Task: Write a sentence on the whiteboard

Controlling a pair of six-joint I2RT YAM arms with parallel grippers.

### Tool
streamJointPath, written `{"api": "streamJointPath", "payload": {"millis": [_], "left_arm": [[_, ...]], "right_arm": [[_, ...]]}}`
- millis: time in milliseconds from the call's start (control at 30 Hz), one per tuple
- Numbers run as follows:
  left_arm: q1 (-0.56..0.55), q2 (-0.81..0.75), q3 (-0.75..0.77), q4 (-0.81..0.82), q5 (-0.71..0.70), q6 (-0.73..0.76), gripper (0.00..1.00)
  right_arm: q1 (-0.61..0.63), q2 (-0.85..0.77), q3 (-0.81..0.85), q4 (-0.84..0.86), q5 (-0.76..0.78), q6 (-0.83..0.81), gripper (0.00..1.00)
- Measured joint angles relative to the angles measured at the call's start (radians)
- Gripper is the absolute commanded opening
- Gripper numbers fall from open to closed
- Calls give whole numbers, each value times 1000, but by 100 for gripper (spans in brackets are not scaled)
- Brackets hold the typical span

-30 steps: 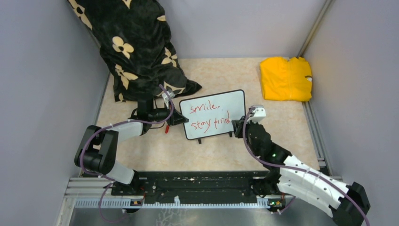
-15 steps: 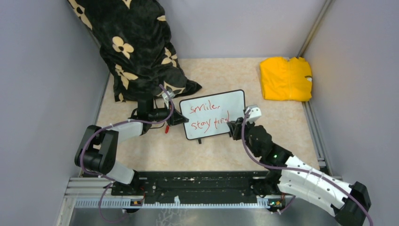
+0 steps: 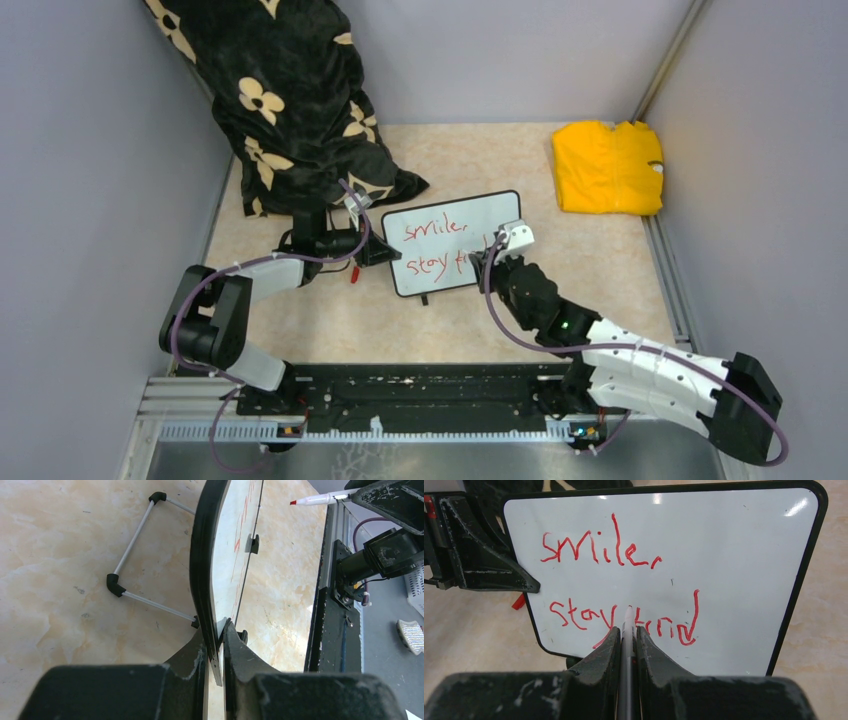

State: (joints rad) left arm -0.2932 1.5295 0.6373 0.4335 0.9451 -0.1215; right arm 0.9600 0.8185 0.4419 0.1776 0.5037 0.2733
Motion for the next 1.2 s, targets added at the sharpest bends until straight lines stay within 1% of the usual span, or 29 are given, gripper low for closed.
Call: {"api": "streamJointPath", "payload": {"millis": [333, 500, 1200], "left_arm": [[0, 0, 0, 0, 0, 0, 0], [0, 0, 0, 0, 0, 0, 0], [-2, 0, 1, 0, 0, 0, 0]], "right_arm": [[3, -9, 0, 16, 59, -21, 0], [33, -7, 0, 16, 77, -37, 0], [48, 83, 13, 16, 148, -18, 0]]}}
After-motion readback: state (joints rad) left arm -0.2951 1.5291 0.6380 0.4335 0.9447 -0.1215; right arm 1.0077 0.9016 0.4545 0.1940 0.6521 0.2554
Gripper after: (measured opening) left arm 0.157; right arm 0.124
